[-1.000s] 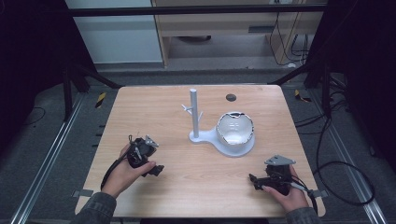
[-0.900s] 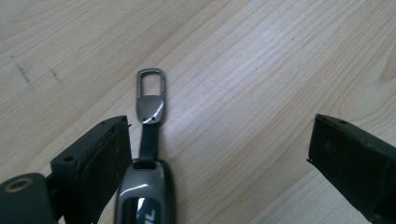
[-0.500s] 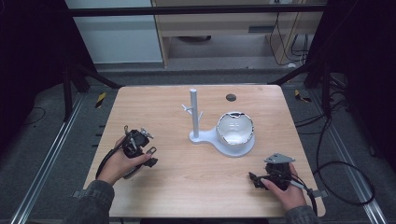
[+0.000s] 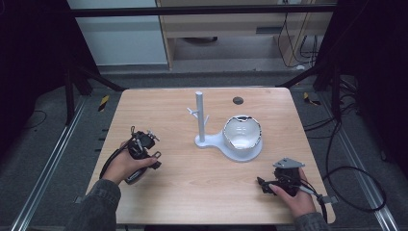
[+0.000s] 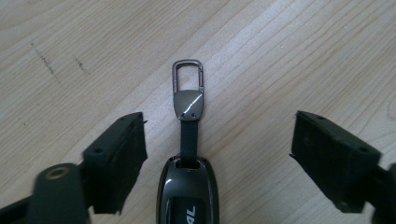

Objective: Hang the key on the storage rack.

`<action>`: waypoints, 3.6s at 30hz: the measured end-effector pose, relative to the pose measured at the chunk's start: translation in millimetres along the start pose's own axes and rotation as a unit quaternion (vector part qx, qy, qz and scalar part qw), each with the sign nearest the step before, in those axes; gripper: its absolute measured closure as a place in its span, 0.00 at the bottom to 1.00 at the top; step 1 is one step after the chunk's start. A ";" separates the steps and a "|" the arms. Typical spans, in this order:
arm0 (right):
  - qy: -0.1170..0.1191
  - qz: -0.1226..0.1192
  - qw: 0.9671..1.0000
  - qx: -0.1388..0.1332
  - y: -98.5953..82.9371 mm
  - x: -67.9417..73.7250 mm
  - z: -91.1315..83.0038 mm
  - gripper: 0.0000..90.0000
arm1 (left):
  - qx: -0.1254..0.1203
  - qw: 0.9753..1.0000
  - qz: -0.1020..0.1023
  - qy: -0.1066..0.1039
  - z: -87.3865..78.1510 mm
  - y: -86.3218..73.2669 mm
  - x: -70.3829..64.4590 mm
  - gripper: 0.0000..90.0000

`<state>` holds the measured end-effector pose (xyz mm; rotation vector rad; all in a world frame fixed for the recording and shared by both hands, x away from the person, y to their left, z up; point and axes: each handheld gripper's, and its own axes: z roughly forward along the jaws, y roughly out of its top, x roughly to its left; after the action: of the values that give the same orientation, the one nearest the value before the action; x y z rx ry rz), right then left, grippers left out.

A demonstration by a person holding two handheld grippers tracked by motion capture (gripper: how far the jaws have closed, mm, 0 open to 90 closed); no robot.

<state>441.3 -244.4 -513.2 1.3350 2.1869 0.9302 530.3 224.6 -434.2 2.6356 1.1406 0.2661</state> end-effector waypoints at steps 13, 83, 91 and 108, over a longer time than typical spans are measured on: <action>-0.003 0.003 1.000 0.000 -1.5 1.8 -1.5 0.00 | 0.040 0.999 -0.005 -0.008 18.7 -2.5 18.9 0.59; 0.000 -0.001 1.000 0.001 -2.1 2.1 -2.2 0.00 | -0.081 0.997 -0.003 0.004 -34.1 -38.5 2.5 0.89; 0.000 0.000 1.000 0.001 -1.9 2.2 -2.1 0.00 | -0.155 0.988 -0.014 0.018 -57.8 -60.8 -12.1 0.89; -0.001 0.001 1.000 0.001 -2.0 2.4 -2.2 0.00 | -0.242 0.970 -0.021 0.027 -71.7 -58.7 -36.7 0.90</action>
<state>437.5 -243.6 -513.2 1.3374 2.1866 0.9283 446.1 247.9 -386.4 2.1835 0.9924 0.5372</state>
